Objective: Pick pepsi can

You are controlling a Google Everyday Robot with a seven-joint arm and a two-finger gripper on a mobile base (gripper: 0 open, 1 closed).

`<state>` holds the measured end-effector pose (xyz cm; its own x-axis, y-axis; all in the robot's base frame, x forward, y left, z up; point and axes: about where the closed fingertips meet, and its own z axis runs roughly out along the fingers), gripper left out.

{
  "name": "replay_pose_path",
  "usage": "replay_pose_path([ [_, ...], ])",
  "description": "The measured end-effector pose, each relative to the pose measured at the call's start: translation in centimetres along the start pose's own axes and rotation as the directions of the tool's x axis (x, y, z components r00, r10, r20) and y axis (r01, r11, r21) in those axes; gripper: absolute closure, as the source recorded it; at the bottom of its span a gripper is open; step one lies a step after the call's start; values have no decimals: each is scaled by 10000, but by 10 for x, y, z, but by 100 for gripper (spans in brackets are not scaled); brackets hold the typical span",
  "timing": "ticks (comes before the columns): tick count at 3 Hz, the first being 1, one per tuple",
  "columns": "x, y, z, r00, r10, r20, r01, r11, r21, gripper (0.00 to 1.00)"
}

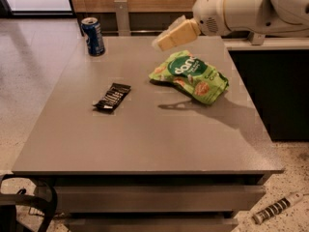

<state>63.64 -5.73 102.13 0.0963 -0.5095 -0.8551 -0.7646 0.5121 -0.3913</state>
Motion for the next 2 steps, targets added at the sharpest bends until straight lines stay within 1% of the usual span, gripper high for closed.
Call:
replay_pose_path([
  [1, -4, -47, 68, 9893, 691, 1284, -768, 9955, 561, 0],
  [2, 3, -73, 106, 9744, 1153, 1930, -1332, 9876, 826, 0],
])
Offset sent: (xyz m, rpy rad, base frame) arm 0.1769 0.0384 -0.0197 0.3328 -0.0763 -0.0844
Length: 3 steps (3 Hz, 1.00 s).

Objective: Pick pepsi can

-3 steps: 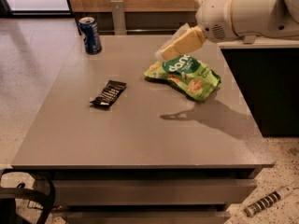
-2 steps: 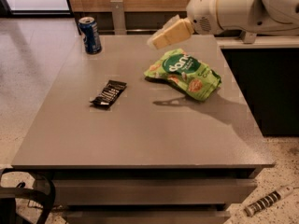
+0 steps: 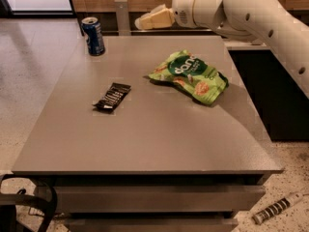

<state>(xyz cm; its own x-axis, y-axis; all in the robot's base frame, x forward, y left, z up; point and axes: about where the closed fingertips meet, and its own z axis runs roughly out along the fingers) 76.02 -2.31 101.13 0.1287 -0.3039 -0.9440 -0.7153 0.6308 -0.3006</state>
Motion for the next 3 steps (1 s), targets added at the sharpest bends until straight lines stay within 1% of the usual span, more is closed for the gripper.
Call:
replay_pose_path([
  [1, 10, -2, 37, 9981, 472, 384, -468, 9988, -118, 0],
  [2, 19, 15, 91, 9917, 1157, 564, -1108, 9903, -836, 0],
  [3, 20, 29, 127, 9865, 1496, 665, -1397, 9810, -1344, 0],
])
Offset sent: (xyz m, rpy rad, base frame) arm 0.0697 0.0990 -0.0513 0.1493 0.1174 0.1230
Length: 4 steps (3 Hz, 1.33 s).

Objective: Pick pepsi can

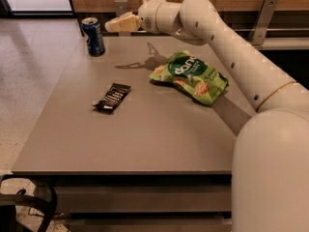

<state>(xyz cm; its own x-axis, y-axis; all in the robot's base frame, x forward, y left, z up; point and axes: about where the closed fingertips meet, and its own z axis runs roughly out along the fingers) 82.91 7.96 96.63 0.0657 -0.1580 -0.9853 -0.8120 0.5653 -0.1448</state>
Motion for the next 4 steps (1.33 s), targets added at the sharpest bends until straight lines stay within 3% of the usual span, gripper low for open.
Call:
replay_pose_path([
  [1, 2, 10, 29, 9998, 167, 62, -164, 9990, -418, 0],
  [2, 3, 10, 30, 9998, 172, 65, -170, 9990, -423, 0],
  [4, 40, 17, 83, 9961, 808, -357, -836, 9927, -873, 0],
])
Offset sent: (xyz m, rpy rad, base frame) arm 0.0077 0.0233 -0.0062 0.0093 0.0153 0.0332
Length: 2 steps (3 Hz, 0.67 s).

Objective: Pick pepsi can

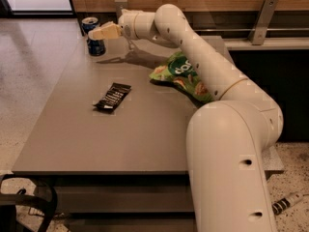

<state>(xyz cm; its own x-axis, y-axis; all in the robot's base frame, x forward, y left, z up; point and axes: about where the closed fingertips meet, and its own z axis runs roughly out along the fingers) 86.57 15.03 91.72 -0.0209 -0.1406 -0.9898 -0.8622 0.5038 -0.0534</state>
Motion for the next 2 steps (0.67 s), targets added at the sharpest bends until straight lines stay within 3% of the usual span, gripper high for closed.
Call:
replay_pose_path([
  [2, 13, 10, 35, 9998, 205, 69, -201, 9984, -532, 0],
])
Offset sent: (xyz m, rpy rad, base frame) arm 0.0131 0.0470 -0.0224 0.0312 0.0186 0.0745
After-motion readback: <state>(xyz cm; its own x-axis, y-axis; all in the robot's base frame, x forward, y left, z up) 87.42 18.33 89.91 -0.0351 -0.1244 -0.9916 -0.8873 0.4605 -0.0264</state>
